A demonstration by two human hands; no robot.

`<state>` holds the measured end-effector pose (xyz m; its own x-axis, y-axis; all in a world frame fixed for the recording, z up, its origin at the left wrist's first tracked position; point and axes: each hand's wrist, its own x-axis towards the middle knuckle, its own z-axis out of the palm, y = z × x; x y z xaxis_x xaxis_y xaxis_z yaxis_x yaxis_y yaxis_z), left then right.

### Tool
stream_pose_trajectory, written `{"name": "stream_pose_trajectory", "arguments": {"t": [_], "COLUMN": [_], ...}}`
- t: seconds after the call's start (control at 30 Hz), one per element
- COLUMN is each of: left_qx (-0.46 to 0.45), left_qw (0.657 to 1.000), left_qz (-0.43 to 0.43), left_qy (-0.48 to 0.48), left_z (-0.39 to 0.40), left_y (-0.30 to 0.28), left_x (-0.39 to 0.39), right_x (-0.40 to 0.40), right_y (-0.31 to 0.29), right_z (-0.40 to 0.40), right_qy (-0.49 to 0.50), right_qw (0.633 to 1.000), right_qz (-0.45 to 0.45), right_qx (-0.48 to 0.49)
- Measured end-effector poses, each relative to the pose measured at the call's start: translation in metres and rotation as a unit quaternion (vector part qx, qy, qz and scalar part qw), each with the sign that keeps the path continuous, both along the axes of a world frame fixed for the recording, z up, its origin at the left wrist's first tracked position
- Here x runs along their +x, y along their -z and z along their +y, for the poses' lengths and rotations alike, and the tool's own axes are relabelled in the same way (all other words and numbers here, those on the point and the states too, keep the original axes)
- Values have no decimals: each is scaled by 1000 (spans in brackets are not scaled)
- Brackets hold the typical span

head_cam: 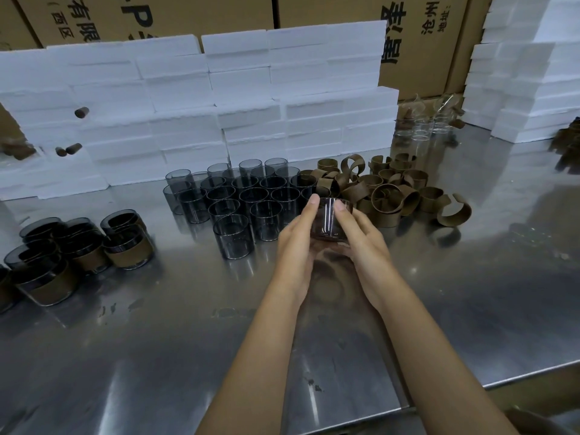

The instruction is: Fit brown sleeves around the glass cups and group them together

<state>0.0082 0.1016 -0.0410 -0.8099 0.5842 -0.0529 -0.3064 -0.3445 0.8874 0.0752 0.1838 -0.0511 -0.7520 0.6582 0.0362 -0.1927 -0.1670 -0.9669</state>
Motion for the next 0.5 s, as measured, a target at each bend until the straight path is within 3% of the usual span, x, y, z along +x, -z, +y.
{"name": "stream_pose_trajectory", "arguments": {"t": [0.2,0.3,0.4,0.5], "left_qx": [-28,-65,-115,-105], "left_qw": [998,996,973,972], "left_qz": [14,67,175,186], "left_qy": [55,4,-99,-101], "left_z": [7,10,8,7], "left_y": [3,7,10,9], "left_x": [2,2,-1,1], "right_x": [2,1,-1,-3], "right_y": [0,1,3,4], "right_z": [-3,-2,-3,-3], "right_qy": [-31,-13,13,32], "right_qw": [998,998,995,990], "right_qz": [-7,-24,-40,-56], "right_qx": [54,57,89,123]}}
